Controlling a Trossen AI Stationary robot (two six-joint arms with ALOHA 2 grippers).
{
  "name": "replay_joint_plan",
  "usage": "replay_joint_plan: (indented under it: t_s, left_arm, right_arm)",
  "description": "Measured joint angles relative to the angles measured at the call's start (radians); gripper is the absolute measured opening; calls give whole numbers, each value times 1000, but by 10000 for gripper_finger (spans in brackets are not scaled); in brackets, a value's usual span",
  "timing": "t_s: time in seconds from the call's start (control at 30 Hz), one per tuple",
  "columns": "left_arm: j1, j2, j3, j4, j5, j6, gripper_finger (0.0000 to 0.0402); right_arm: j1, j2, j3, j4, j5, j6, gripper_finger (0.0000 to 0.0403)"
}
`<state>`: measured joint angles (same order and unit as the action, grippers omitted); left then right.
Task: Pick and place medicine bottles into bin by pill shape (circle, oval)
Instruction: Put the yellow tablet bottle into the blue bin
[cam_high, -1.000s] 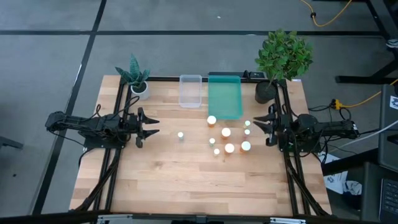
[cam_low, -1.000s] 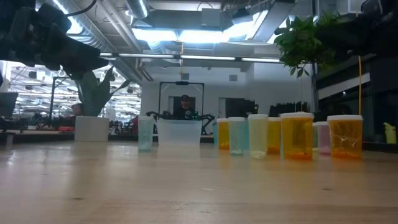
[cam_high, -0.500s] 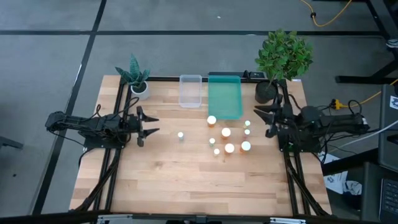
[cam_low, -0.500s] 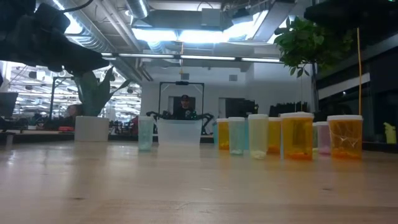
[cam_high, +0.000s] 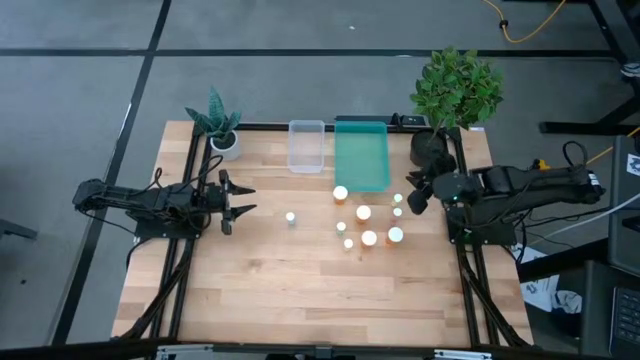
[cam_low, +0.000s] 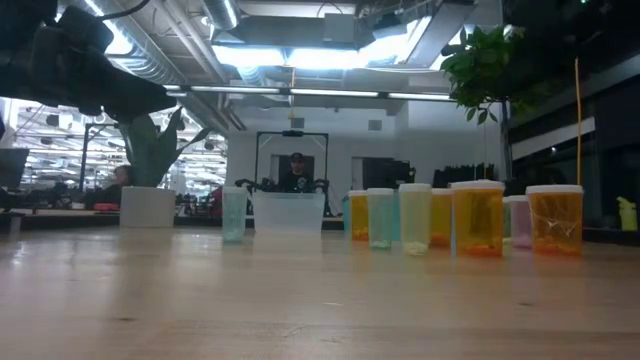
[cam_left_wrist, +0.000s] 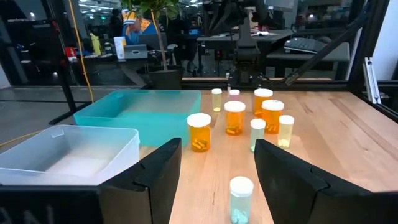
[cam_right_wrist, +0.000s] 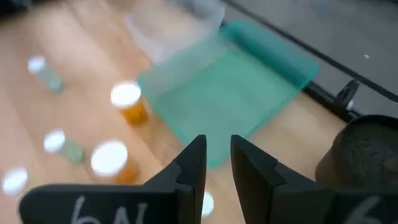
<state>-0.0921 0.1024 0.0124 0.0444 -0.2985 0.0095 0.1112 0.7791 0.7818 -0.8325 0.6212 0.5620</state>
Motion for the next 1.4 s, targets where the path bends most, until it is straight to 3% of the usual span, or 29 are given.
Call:
replay_joint_plan:
  t_s: [0.17, 0.3, 0.57, 0.77, 0.97, 1.4]
  left_arm:
    - [0, 0, 0, 0, 0, 0, 195]
    - [0, 0, 0, 0, 0, 0, 195]
    - [0, 0, 0, 0, 0, -1, 195]
    - [0, 0, 0, 0, 0, -2, 195]
    - [0, 0, 0, 0, 0, 0, 195]
    - [0, 0, 0, 0, 0, 0, 195]
  right_arm:
    - [0, 34, 10, 3, -61, -274, 75]
    - [0, 46, 10, -4, -187, -300, 75]
    - [-6, 60, 11, -102, -308, -93, 90]
    - [-12, 95, 10, -202, -302, 80, 175]
    - [-12, 115, -11, -160, -293, 94, 246]
    - [-12, 155, -13, -17, -301, 141, 261]
